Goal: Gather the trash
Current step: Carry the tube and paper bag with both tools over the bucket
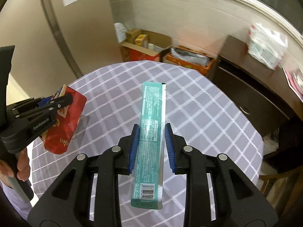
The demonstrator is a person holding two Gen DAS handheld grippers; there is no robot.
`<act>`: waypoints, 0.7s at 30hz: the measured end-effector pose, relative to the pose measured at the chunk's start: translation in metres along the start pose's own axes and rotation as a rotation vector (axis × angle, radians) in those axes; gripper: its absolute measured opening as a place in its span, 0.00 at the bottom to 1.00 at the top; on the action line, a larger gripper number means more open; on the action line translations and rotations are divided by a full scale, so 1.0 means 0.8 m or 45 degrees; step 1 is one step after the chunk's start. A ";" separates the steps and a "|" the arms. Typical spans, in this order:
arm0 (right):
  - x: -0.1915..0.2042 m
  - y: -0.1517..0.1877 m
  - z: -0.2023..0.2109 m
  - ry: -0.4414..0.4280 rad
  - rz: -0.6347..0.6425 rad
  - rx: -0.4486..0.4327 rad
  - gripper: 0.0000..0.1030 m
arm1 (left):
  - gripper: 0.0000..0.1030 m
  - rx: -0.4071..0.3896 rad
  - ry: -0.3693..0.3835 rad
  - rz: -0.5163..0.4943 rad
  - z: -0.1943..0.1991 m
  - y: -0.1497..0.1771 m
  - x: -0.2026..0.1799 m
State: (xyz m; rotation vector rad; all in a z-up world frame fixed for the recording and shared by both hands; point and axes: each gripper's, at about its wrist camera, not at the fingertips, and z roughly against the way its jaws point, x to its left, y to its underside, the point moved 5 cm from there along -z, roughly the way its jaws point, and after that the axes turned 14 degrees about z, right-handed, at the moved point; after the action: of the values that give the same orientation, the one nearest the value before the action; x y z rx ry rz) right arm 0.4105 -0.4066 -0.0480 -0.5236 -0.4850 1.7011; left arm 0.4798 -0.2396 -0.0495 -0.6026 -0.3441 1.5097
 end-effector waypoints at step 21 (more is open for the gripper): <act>0.314 -0.041 0.015 -0.239 0.404 -0.077 0.27 | 0.16 -0.145 -0.263 0.284 0.136 0.055 0.281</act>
State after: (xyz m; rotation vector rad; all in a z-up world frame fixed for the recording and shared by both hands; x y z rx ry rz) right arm 0.3870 -0.1546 -0.0390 -0.5066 -0.6143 2.0569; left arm 0.3934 -0.0027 -0.0206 -0.5903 -0.5385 1.7815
